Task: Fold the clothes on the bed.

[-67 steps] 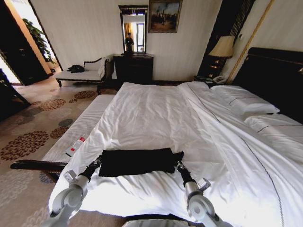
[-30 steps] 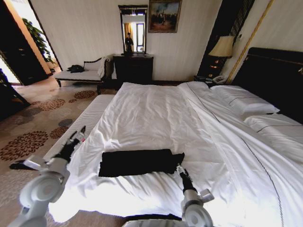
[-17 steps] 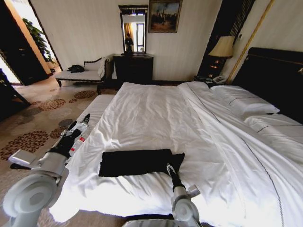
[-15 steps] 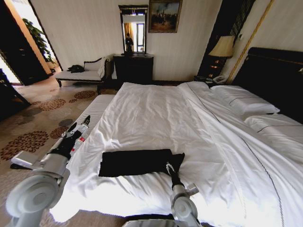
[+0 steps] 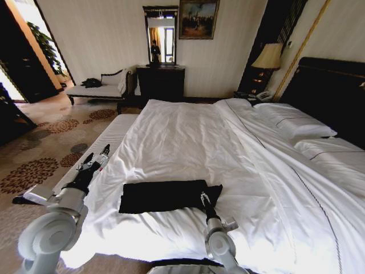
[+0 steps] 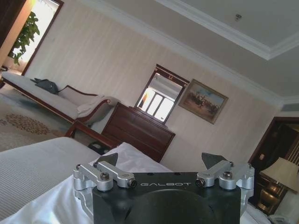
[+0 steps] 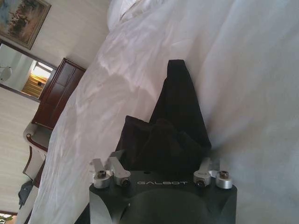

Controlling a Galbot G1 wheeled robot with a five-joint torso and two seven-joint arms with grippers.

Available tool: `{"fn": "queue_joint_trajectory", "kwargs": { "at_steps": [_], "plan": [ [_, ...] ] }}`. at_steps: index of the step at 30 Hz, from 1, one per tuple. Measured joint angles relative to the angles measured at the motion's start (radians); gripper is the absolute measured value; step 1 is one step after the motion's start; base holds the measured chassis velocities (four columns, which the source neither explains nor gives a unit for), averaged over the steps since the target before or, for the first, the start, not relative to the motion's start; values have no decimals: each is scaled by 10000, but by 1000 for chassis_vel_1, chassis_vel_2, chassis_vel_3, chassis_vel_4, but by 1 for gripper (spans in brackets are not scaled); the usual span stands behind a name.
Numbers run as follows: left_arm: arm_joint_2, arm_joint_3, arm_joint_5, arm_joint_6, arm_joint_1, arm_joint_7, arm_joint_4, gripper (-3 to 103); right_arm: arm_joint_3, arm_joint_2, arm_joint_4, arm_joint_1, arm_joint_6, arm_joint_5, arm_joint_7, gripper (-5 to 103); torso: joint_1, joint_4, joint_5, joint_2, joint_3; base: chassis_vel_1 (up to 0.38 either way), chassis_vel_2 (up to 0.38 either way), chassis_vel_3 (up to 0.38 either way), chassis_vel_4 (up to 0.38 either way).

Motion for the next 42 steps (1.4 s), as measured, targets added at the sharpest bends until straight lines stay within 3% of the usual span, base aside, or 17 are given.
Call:
{"fn": "queue_joint_trajectory", "kwargs": {
  "at_steps": [5,7,8,10,12,15,16,19,25,31,37,39,42],
  "plan": [
    [28,-108,-46,5,14,-105,42,100,-35,-17,-71,121,-83,-1,-6,56,0,0,0,0,0,0,0,0,0],
    [4,-112,-50,5,16,-123,48,100,-43,-40,-77,141,-132,-8,3,56,0,0,0,0,0,0,0,0,0],
    [-28,-113,-52,6,18,-134,48,100,-45,-68,-92,165,-199,-24,46,44,0,0,0,0,0,0,0,0,0],
    [-98,-104,-52,10,28,-161,42,100,-46,-139,-141,205,-434,-182,273,34,0,0,0,0,0,0,0,0,0],
    [-120,-97,-42,11,36,-165,34,100,-46,-166,-167,212,-491,-289,326,34,0,0,0,1,0,0,0,0,0],
    [-186,-84,-16,29,75,-197,-27,100,-15,-286,-185,257,-595,-460,404,18,0,0,1,1,0,0,0,0,0],
    [-186,-84,-16,29,75,-197,-27,100,-15,-286,-185,257,-595,-460,404,18,0,0,1,1,0,0,0,0,0],
    [-211,-104,-12,63,115,-239,-99,100,160,-359,-5,340,-597,-233,406,4,0,1,2,1,0,0,0,0,0],
    [-245,-203,-14,108,151,-301,-174,100,603,-507,414,408,-545,137,407,4,1,1,2,1,0,0,0,0,0],
    [-328,-254,-26,169,156,-365,-236,100,1458,-1209,883,226,-514,164,446,4,0,-2,2,1,0,0,0,0,0],
    [-416,-231,-26,187,126,-418,-237,100,2504,-2607,1121,443,-532,665,380,4,0,-2,0,1,-1,0,0,0,0],
    [-460,-211,-26,196,99,-433,-237,100,2475,-3080,1013,570,-484,525,204,4,1,-1,-1,1,-1,0,0,0,0],
    [-469,-216,-23,206,77,-447,-237,100,2036,-3237,999,626,-360,-94,-198,4,1,-2,1,1,-1,0,0,0,0]
  ]
}}
